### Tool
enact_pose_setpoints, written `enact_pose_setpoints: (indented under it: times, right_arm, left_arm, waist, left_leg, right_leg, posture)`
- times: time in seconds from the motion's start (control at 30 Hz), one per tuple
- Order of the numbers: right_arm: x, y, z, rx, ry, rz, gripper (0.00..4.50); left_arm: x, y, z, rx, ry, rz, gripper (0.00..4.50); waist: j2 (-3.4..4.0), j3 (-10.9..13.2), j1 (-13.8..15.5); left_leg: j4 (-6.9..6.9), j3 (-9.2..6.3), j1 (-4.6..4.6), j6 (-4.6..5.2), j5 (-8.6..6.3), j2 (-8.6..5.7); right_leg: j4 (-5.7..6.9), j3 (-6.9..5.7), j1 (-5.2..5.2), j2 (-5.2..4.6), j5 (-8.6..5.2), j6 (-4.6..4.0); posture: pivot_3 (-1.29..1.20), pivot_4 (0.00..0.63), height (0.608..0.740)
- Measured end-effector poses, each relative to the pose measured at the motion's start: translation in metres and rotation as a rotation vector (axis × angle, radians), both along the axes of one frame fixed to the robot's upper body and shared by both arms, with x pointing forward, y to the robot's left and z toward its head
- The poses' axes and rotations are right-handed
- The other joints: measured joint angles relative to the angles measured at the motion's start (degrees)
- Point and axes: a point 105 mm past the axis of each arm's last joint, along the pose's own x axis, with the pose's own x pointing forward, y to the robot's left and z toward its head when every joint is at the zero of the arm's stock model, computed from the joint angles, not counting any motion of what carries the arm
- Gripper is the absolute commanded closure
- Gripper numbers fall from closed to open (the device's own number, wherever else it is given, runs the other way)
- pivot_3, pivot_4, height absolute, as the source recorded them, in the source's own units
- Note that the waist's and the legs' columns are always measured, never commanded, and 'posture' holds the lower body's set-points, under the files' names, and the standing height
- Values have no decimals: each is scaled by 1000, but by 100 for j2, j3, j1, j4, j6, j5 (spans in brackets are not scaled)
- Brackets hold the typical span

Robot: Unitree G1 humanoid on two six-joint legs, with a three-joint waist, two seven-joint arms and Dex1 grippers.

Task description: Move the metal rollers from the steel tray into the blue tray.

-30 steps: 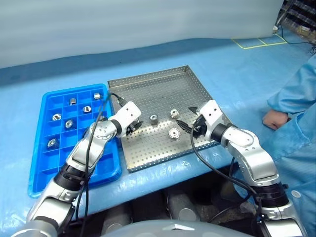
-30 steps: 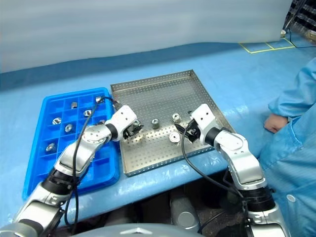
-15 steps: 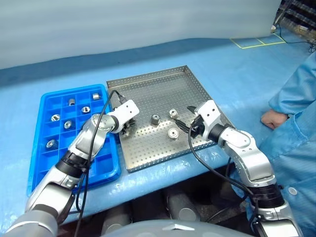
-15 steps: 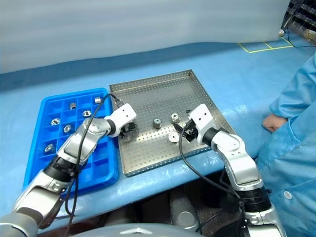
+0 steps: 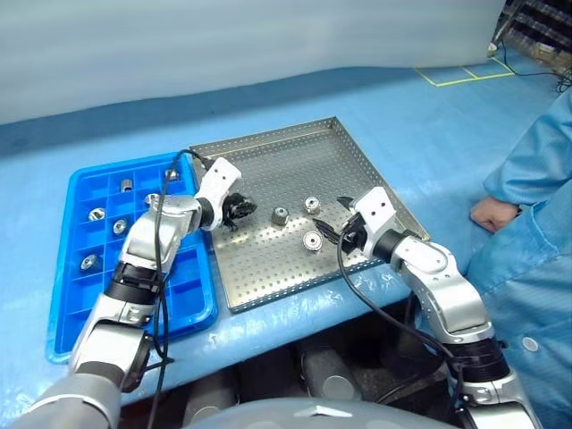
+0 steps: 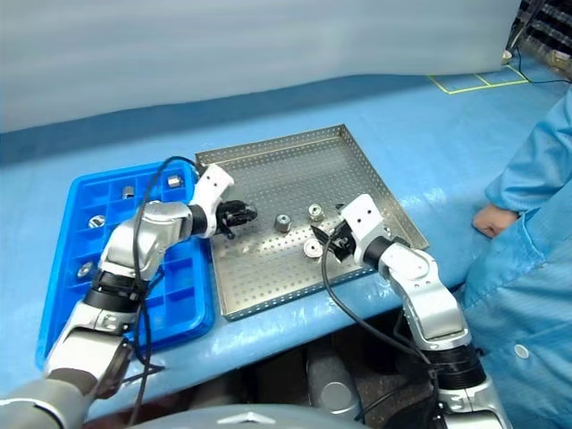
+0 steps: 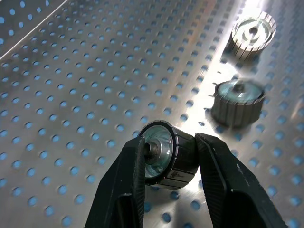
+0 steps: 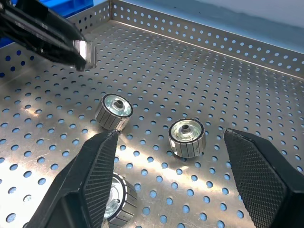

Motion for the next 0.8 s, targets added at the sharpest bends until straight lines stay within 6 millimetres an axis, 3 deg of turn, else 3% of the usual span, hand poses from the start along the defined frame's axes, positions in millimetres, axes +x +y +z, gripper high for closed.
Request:
enact_pose_setpoints:
  times: [0.1,0.23,0.37,0.47,0.57,0.73,0.8]
  right_arm:
    - [-1,5,-1,12,0,17,764]
    - [-2,12,-4,20,15,45,764]
    - [-9,36,2,117,17,149,764]
    - [-22,57,17,243,12,272,764]
    - [-31,72,28,293,3,376,764]
    - [-30,78,25,278,25,410,764]
    - [-29,80,27,266,23,427,764]
  left_arm:
    - [-4,6,25,-181,7,19,3173]
    - [-10,20,42,-262,-8,65,3173]
    - [-33,54,37,-83,-105,138,3173]
    - [-57,91,28,249,-191,216,3173]
    - [-79,122,24,468,-216,294,3173]
    - [-104,140,40,474,-272,411,3173]
    - [-118,145,37,414,-246,449,3173]
  waist:
    - [1,0,-21]
    - [1,0,-53]
    - [4,2,-176]
    - [1,4,-148]
    - [0,5,-35]
    - [-16,11,340]
    - [-16,11,454]
  left_leg:
    - [0,-3,1,0,0,0]
    - [3,-4,2,0,0,-2]
    - [-7,-5,3,-3,0,4]
    - [-15,-11,1,-9,4,28]
    - [-13,-9,-2,-11,5,30]
    - [-4,-3,-10,-10,5,29]
    - [-7,4,-10,-11,5,30]
  right_leg:
    - [1,-1,0,1,4,-5]
    - [1,-1,4,0,4,-3]
    - [3,3,-4,5,7,-12]
    - [10,0,-13,5,4,-25]
    - [6,-5,-13,-4,1,-27]
    - [3,-13,-17,-14,-9,-43]
    - [3,-13,-22,-15,-8,-43]
  posture:
    - [-238,150,740]
    - [-238,150,740]
    - [-175,150,740]
    - [-127,150,740]
    - [-85,150,740]
    - [-32,150,740]
    - [-10,150,740]
